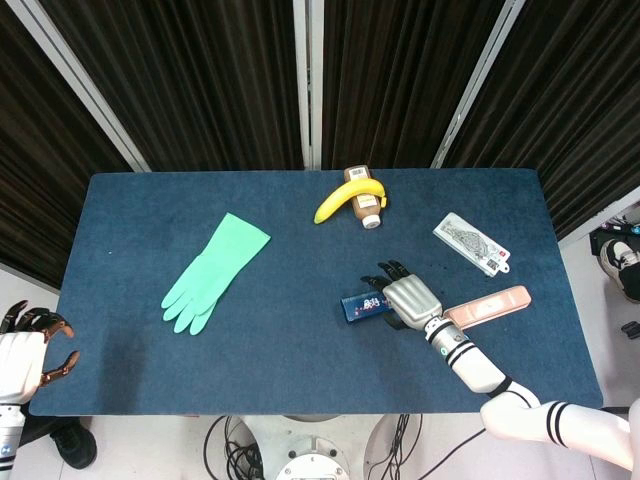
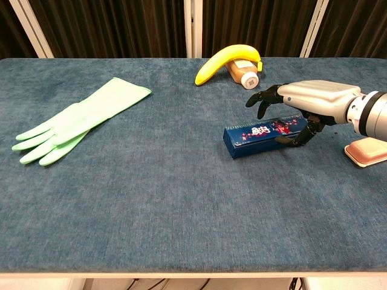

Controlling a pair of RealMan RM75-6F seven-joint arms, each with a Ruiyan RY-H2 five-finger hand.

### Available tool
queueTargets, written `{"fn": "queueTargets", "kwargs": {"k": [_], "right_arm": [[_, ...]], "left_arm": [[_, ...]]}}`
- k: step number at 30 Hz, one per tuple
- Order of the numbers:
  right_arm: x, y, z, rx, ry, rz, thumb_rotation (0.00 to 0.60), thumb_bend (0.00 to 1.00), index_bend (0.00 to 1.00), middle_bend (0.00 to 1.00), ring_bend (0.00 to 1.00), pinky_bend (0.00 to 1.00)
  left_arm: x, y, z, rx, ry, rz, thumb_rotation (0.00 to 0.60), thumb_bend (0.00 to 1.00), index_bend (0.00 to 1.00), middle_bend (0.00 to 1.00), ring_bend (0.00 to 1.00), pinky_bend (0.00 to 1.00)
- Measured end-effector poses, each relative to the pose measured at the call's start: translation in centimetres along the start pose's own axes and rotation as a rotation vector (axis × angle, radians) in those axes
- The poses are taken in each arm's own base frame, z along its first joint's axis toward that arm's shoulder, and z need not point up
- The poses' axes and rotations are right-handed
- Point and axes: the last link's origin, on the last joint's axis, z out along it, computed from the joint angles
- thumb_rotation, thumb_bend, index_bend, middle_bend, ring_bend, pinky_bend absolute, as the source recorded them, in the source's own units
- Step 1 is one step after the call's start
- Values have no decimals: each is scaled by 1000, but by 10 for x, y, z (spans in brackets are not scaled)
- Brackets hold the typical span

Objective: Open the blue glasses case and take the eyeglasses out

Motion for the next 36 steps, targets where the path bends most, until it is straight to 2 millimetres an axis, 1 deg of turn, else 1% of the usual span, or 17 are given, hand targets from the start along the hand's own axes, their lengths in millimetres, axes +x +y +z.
{"fn": "queueTargets", "kwargs": {"k": [12,15,24,31,34,36], "right_arm": [[-1,1,2,-2,-9,2,600,385,182,267,0,0],[-1,1,3,-4,-13,1,600,410,191,273,0,0],[-3,-2,5,2,-33,-3,600,542,243,297,12,22],[0,-5,9,8,-56,3,600,765,280,319,69,126],[6,-9,15,15,-58,8,600,778,289,325,83,143],[11,-12,21,17,-55,17,600,742,293,324,90,147]], "left_arm": [[0,0,0,1,1,0,600,240,502,377,228,117],[0,0,0,0,1,-1,600,240,502,377,228,117],[0,0,0,0,1,-3,600,240,502,378,228,117],[0,0,0,0,1,-2,600,240,502,377,228,117],[0,0,0,0,1,-2,600,240,502,377,228,117],[0,0,0,0,0,-1,600,240,502,378,228,117]]}}
